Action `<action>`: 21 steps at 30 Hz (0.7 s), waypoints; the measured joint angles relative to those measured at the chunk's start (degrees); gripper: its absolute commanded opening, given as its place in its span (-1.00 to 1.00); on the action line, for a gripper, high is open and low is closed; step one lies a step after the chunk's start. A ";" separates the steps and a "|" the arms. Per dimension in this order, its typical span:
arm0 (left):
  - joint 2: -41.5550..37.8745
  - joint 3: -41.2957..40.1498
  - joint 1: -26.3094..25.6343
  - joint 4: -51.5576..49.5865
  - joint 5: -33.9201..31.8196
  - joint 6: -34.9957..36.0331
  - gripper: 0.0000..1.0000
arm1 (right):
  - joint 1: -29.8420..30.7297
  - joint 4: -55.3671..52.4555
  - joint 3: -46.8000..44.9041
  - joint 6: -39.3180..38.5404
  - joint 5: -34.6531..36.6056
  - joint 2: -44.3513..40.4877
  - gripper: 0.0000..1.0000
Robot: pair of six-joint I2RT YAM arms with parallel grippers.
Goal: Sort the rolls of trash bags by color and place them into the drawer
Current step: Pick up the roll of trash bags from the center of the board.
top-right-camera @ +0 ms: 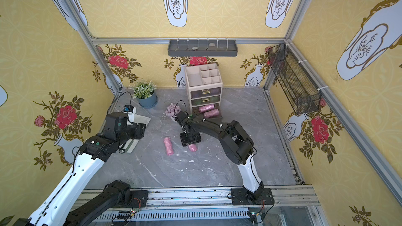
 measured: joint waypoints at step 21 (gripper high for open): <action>0.55 0.00 0.50 0.02 1.05 0.00 0.22 | 0.00 -1.25 0.61 -0.02 5.35 0.57 -0.32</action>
